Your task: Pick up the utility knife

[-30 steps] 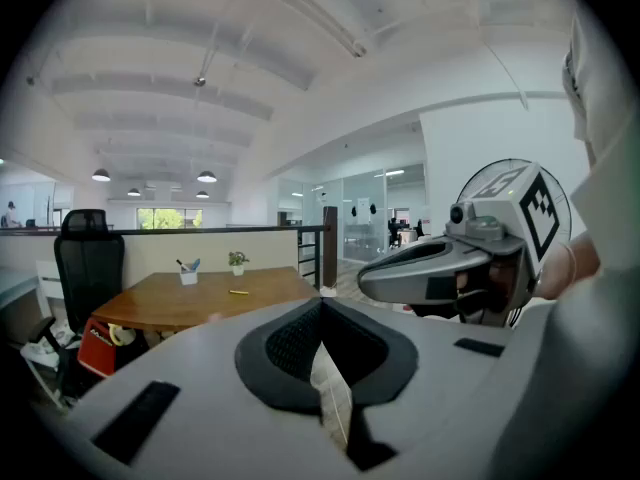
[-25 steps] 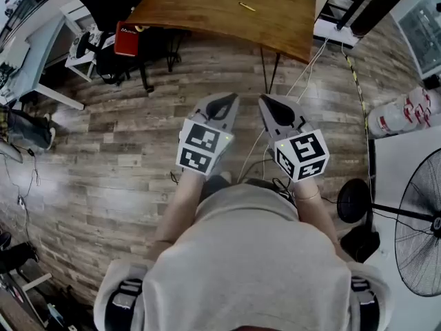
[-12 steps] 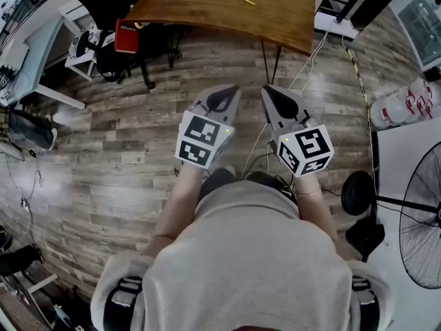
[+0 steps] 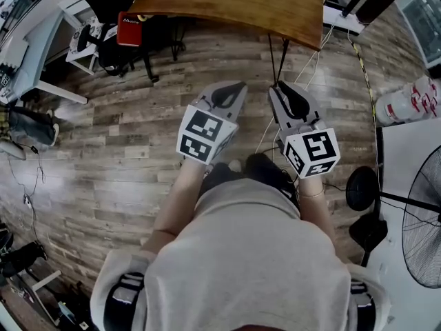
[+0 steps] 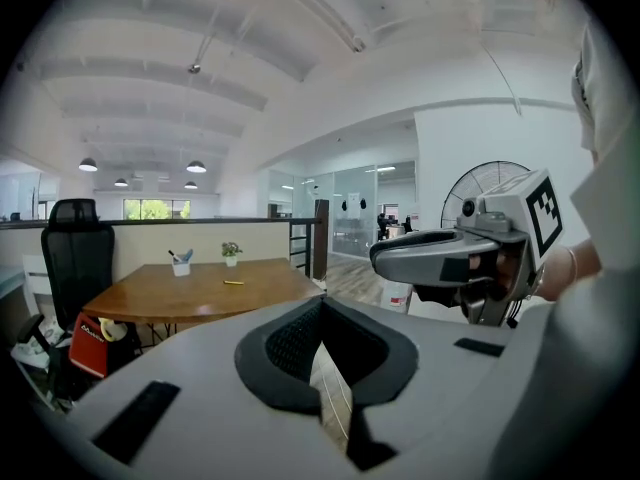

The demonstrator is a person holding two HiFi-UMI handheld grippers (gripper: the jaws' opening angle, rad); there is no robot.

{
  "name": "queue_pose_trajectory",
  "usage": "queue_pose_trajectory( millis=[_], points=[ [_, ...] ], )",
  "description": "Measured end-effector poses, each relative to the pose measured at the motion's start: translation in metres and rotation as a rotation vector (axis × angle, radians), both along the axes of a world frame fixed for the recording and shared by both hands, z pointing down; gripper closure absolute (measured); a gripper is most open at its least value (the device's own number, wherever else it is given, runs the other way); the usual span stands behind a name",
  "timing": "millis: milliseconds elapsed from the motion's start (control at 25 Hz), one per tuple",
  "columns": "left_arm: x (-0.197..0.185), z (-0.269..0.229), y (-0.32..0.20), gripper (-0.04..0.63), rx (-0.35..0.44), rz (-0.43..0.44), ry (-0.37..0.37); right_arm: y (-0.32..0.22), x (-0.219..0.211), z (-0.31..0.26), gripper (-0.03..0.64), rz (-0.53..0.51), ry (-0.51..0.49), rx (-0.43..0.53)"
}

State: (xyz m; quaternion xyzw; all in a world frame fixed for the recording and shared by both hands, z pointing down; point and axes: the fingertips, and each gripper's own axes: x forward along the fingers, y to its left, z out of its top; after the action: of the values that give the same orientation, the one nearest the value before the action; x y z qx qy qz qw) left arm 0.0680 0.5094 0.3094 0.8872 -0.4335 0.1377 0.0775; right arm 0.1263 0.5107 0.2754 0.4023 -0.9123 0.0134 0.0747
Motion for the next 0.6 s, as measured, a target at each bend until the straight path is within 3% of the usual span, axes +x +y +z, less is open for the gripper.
queue_pose_trajectory(
  millis=[120,280,600],
  points=[
    [-0.003,0.007,-0.004,0.581,-0.018,-0.003,0.009,-0.003,-0.001,0.012,0.518,0.006,0.014,-0.034],
    [-0.002,0.020,-0.013,0.581,-0.056,-0.004,0.032,-0.014,-0.002,0.022,0.425,0.007,0.004,-0.056],
    [-0.010,0.032,-0.057,0.581,-0.092,-0.035,0.072,-0.066,-0.010,0.036,0.414,-0.007,-0.009,-0.076]
  ],
)
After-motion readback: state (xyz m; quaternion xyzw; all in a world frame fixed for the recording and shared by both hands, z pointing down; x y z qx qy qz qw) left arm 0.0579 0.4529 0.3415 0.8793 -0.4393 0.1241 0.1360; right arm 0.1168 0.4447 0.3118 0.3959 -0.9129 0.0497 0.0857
